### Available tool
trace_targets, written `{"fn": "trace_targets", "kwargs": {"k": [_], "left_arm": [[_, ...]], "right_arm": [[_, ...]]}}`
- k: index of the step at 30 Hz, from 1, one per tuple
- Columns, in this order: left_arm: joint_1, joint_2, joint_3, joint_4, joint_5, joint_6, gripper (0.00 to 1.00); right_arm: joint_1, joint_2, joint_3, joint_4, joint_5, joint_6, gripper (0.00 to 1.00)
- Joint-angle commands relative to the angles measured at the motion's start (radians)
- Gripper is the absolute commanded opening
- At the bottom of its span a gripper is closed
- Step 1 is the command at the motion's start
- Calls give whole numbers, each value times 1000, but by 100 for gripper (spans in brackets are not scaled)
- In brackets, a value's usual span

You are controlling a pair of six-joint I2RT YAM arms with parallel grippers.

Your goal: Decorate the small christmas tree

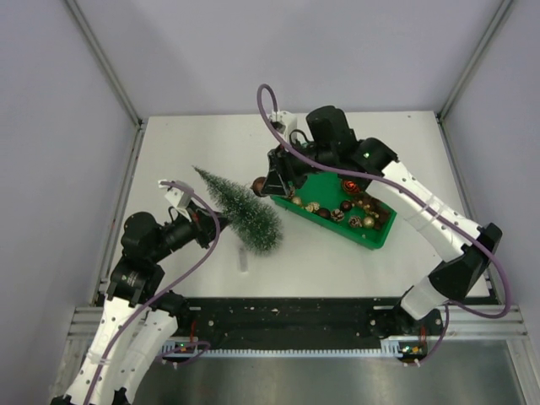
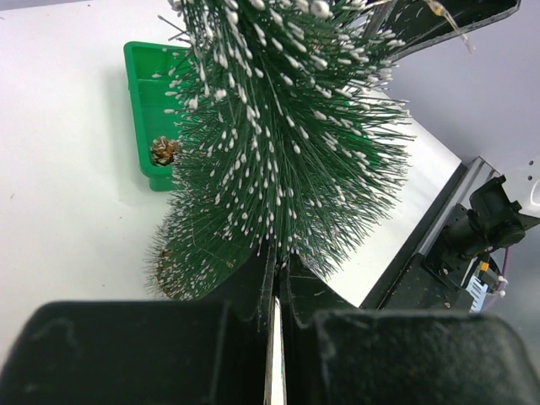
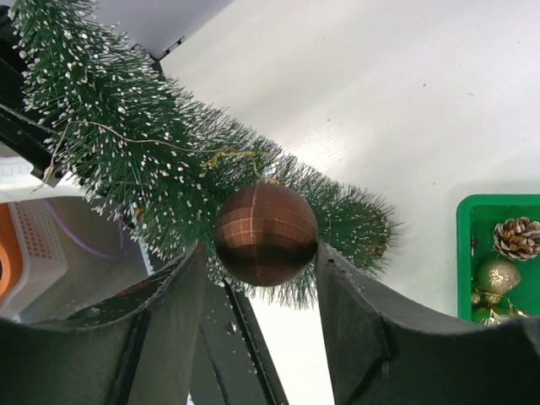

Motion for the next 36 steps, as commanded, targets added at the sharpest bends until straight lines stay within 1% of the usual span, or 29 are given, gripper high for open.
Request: {"fn": "trace_targets", "kwargs": {"k": [1, 3, 5, 12, 15, 18, 22, 28, 34, 36], "left_arm": [[-1, -8, 7, 41, 23, -6, 0], [-1, -5, 6, 44, 23, -6, 0], [-1, -3, 4, 46, 23, -8, 0], [1, -2, 6, 46, 17, -8, 0], [-1, -5, 7, 41, 15, -3, 0], [-1, -3, 9, 37, 12, 1, 0], [-1, 0, 12, 31, 11, 6, 0], [1, 9, 24, 17, 6, 18, 0], [4, 23, 44, -9, 6, 32, 0], [5, 29, 50, -15, 8, 35, 0]], "right_arm": [[-19, -79, -20, 96, -17, 12, 56], [-25, -93, -34, 108, -25, 18, 61], [-29, -101, -42, 109, -34, 20, 63], [-43, -115, -73, 122, -25, 23, 64], [-63, -115, -97, 131, 18, 36, 64], [-92, -96, -132, 131, 148, 55, 62], [-115, -29, -191, 132, 319, 52, 60], [-115, 138, -232, 201, 417, 58, 60], [-117, 296, -221, 283, 506, 52, 64], [-120, 333, -228, 312, 558, 53, 65]]}}
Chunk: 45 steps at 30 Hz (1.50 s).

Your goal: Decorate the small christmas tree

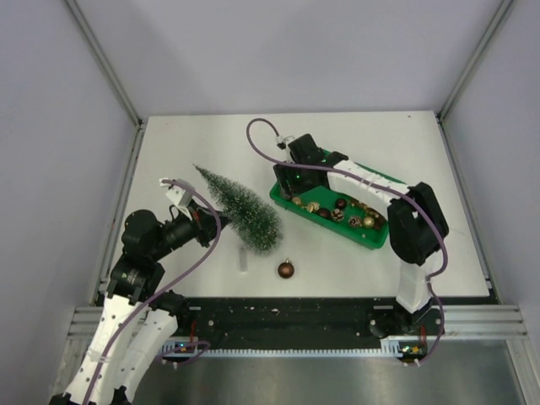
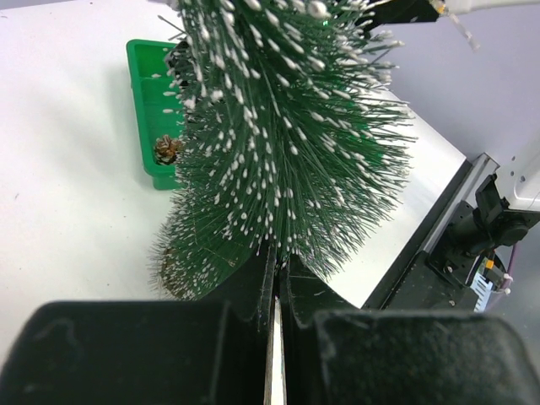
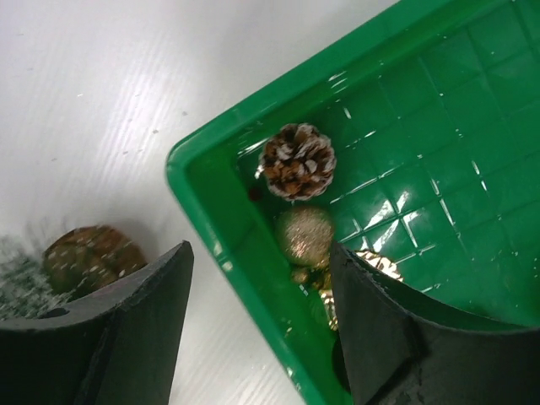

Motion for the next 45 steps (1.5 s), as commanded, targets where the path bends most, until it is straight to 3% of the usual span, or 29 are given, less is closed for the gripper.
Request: {"fn": "trace_targets", "kwargs": {"k": [1, 9, 18, 21, 24, 25, 33, 40, 45], "left_arm": [[5, 14, 41, -11, 9, 18, 0], [8, 28, 54, -20, 13, 24, 0], [9, 30, 57, -36, 6, 41, 0], [9, 31, 57, -36, 9, 42, 0], [9, 30, 60, -33, 4, 42, 0], [9, 28, 61, -34, 6, 41, 0], [9, 17, 55, -36, 12, 33, 0], [9, 2, 52, -53, -2, 35, 0], [9, -4, 43, -43, 6, 22, 0]], "right_arm": [[-6, 53, 4, 120, 118, 5, 65], [-18, 116, -41, 270, 156, 35, 62], [-38, 207, -16, 310, 115, 74, 53], [-43, 213, -26, 319, 101, 81, 45], [-53, 193, -36, 321, 95, 92, 29], [-53, 176, -45, 325, 98, 95, 28], [-53, -150, -107, 253, 69, 95, 25], [-46, -526, -229, 264, -218, 202, 25], [12, -693, -309, 338, -335, 294, 26]]}}
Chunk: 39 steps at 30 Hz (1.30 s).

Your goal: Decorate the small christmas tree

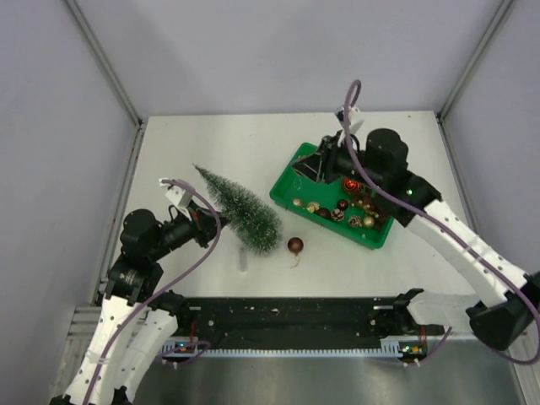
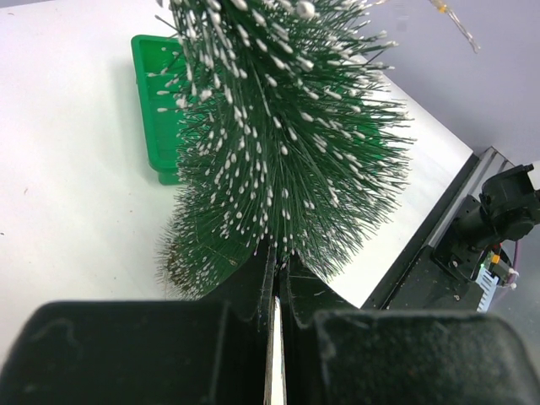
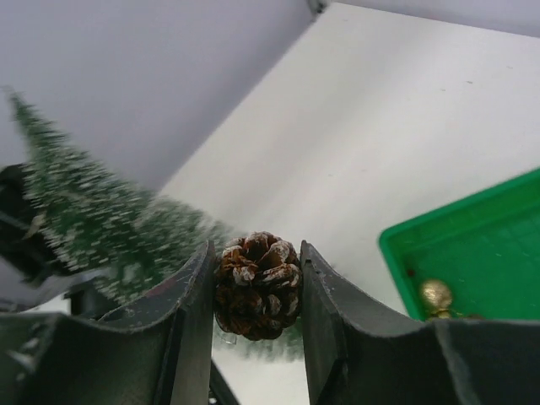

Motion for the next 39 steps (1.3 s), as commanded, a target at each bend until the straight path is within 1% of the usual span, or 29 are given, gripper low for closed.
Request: {"fn": "trace_targets", "kwargs": {"k": [1, 4, 7, 9, 11, 14, 21, 26, 32, 39], "left_arm": [[3, -9, 14, 9, 11, -10, 0], [5, -8, 11, 18, 15, -19, 0], [3, -11, 11, 20, 17, -27, 0], [3, -11, 9, 21, 18, -31, 0], [3, -11, 8, 23, 18, -36, 0], [3, -14, 12, 21, 20, -38, 0], [3, -14, 11, 15, 18, -35, 0], [3, -14, 12, 23, 18, -39, 0], [3, -12, 12, 26, 21, -39, 0], [3, -16, 11, 27, 21, -41, 0]], "right_arm": [[68, -81, -64, 53, -151, 100, 25], [145, -92, -56, 68, -121, 115, 25], [214, -92, -59, 128, -56, 129, 25], [251, -87, -82, 197, 5, 149, 25], [274, -73, -104, 306, 42, 170, 25], [316, -41, -110, 392, 100, 178, 25], [336, 23, -102, 544, 102, 210, 24], [342, 75, -90, 591, 97, 232, 23], [342, 103, -119, 650, 111, 249, 21], [343, 95, -182, 688, 188, 230, 20]]}}
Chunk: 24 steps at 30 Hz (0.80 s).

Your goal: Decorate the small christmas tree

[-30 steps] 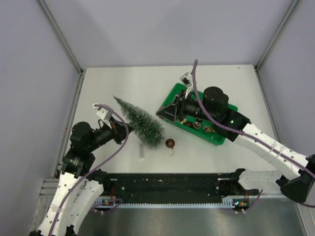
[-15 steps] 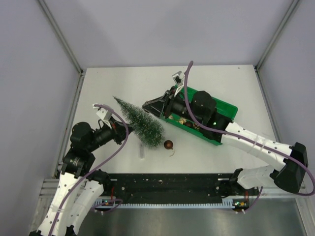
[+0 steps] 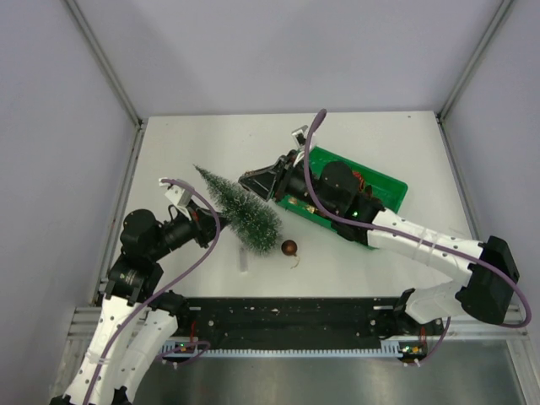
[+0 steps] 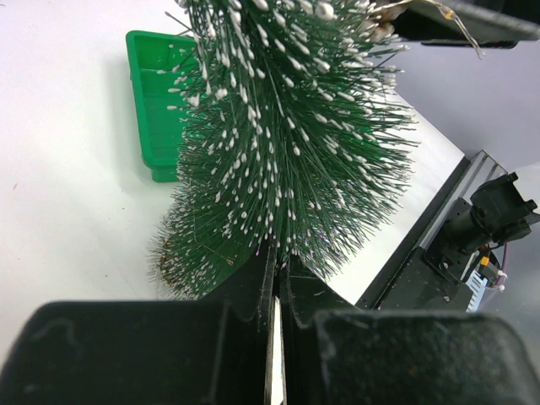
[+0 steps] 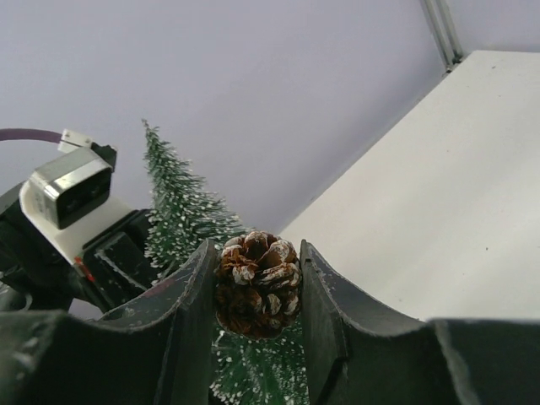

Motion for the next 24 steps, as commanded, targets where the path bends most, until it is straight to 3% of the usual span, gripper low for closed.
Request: {"fn": "trace_targets", "kwargs": {"k": [1, 10, 24], "left_arm": [[2, -18, 11, 28, 16, -11, 0], [2, -21, 14, 22, 16, -14, 0], [2, -19, 0, 45, 3, -28, 0]], "right_arm": [[12, -5, -36, 88, 60, -7, 20], [21, -17, -100, 139, 106, 16, 20], [67, -176, -212, 116, 149, 30, 20]]}}
